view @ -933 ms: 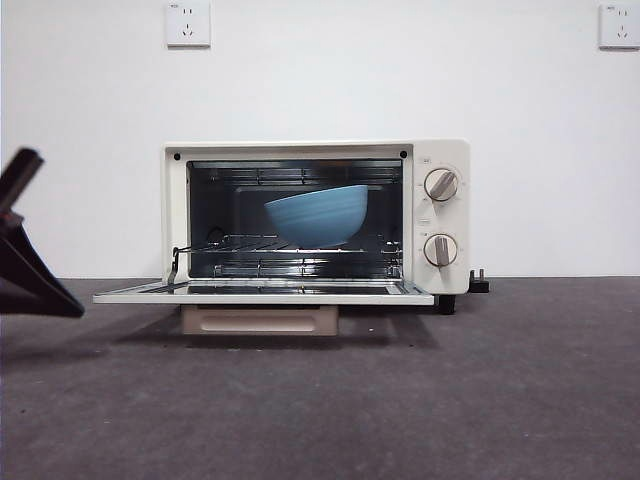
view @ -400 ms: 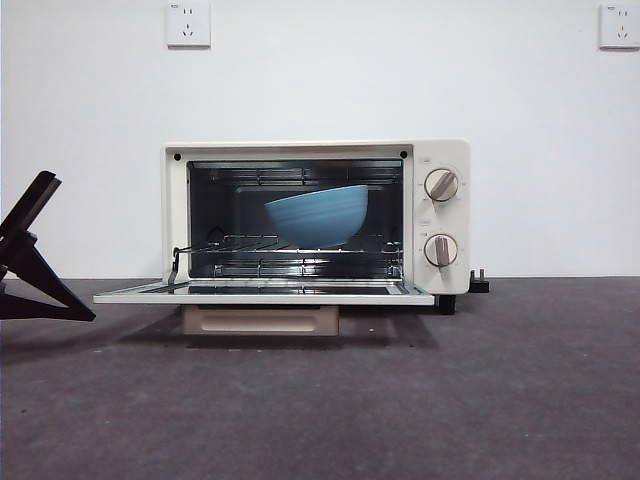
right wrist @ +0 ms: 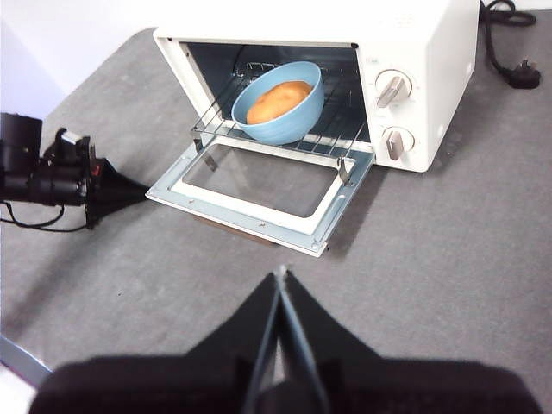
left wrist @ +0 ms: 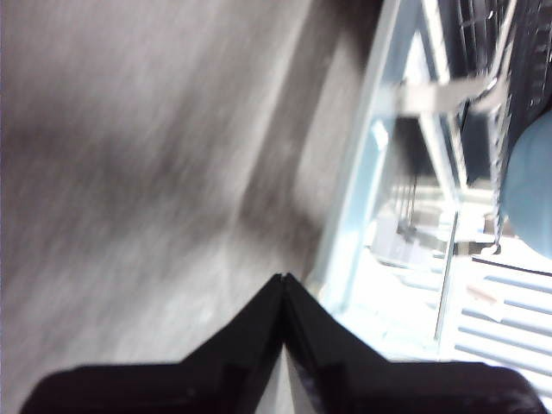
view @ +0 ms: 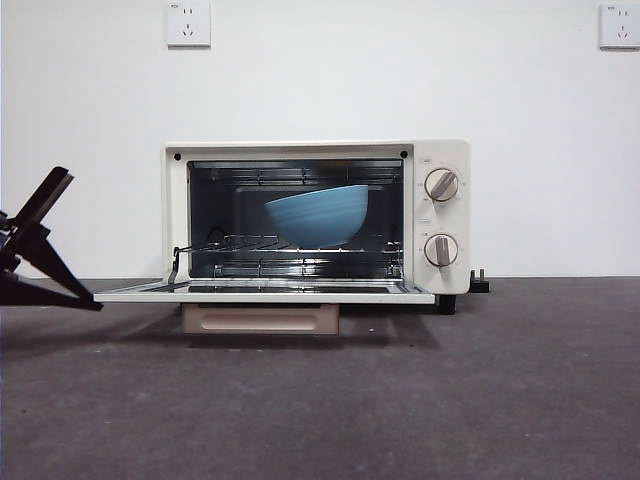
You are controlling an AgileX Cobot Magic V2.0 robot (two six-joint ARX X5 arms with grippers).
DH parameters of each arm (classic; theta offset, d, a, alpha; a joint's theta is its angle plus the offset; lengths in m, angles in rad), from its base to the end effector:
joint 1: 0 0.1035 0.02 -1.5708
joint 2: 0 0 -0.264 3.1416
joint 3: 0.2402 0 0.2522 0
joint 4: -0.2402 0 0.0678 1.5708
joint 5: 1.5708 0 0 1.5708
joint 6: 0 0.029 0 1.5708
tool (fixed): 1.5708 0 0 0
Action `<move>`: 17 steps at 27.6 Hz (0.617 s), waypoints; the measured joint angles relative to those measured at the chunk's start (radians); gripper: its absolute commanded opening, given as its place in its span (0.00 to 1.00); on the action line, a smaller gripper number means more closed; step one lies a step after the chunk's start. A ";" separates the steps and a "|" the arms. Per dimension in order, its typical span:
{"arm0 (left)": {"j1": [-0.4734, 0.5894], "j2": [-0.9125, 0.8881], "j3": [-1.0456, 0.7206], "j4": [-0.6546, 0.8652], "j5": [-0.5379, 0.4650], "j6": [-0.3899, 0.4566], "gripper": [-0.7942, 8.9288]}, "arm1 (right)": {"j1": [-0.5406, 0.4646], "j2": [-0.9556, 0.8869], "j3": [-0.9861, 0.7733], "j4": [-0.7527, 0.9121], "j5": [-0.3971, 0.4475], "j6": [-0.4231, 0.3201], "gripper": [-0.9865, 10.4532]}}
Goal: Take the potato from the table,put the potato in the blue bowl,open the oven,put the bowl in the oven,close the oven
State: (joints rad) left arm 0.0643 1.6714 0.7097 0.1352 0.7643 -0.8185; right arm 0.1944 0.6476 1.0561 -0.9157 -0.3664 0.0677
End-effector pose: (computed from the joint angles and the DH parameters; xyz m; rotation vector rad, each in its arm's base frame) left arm 0.2967 -0.0010 0.1343 -1.0825 1.0198 -0.3129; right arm 0.0896 0.0282 0.3690 0.1086 0.5304 0.5312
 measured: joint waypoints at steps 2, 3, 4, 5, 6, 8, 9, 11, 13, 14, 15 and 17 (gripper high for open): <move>-0.008 0.000 0.025 -0.011 -0.011 0.002 0.07 | 0.000 0.011 0.000 0.005 0.000 0.000 0.08; -0.013 0.000 0.039 -0.026 -0.016 0.004 0.07 | 0.000 0.016 0.000 0.005 0.000 0.000 0.08; -0.018 0.000 0.050 -0.032 -0.021 0.006 0.07 | 0.000 0.022 0.000 0.005 0.000 0.000 0.08; -0.022 0.001 0.058 -0.035 -0.024 0.006 0.07 | 0.000 0.027 0.000 0.005 0.000 0.000 0.08; -0.028 0.001 0.068 -0.037 -0.027 0.006 0.07 | 0.000 0.032 0.000 0.006 0.000 0.000 0.08; -0.035 0.001 0.087 -0.057 -0.032 0.008 0.07 | 0.000 0.036 0.000 0.007 0.000 0.001 0.08; -0.041 0.001 0.097 -0.071 -0.035 0.013 0.07 | 0.000 0.039 0.000 0.010 0.000 0.003 0.08; -0.047 0.001 0.108 -0.082 -0.040 0.025 0.07 | 0.000 0.038 0.000 0.012 0.000 0.004 0.08; -0.049 0.001 0.110 -0.082 -0.040 0.032 0.07 | 0.000 0.038 0.000 0.012 0.000 0.004 0.08; -0.049 0.001 0.110 -0.082 -0.040 0.033 0.07 | 0.000 0.038 0.000 0.012 0.000 0.004 0.08; -0.050 0.001 0.110 -0.082 -0.040 0.033 0.07 | 0.000 0.038 0.000 0.012 0.000 0.004 0.08; -0.050 0.001 0.110 -0.082 -0.039 0.034 0.07 | 0.000 0.038 0.000 0.012 0.000 0.006 0.08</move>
State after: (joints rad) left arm 0.0147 1.6722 0.8196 0.0528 0.7254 -0.7849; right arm 0.1944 0.6853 1.0561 -0.9039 -0.3664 0.0742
